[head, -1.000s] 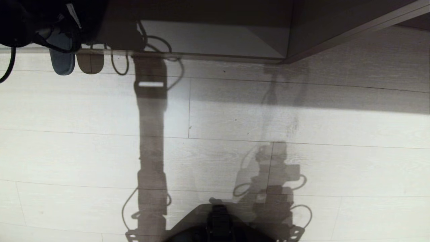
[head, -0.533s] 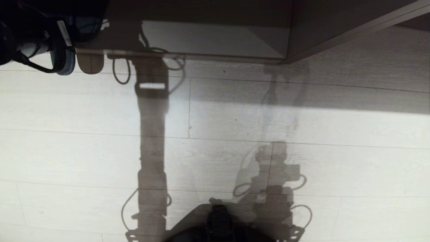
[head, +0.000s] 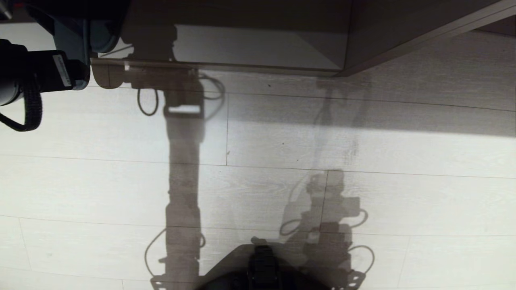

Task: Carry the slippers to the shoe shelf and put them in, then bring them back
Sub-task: Pick up the slippers in the shoe cabinet

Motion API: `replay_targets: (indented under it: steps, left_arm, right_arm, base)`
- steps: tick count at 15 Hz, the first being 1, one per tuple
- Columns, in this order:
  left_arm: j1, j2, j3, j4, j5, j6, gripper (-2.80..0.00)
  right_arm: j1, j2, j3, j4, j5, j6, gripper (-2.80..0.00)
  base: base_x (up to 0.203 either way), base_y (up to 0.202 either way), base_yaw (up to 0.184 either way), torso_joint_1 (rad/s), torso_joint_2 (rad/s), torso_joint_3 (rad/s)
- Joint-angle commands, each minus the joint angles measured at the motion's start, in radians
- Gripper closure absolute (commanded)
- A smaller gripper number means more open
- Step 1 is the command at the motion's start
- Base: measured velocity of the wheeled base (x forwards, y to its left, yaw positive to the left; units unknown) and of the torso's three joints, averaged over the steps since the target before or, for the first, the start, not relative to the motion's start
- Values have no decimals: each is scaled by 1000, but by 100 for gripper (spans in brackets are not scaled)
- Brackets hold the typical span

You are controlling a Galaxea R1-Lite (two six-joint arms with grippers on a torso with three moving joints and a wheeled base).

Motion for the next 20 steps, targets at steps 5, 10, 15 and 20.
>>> replay_targets:
  steps: [5,10,15,20]
  left_arm:
    - [-20,-187,95,66,-65,-12,-280]
    - [-75,-298,191,229,-67,-12,-280]
    - [-103,-469,380,238,-70,-2,-280]
    - [-150,-611,490,238,-70,3,0]
  right_arm:
    - [1,1,0,0,0,0,0]
    - [0,0,0,0,0,0,0]
    - [-1,0,0,0,0,0,0]
    - [1,1,0,0,0,0,0]
  base:
    - [0,0,0,0,0,0]
    - [0,0,0,0,0,0]
    - [0,0,0,0,0,0]
    - [0,0,0,0,0,0]
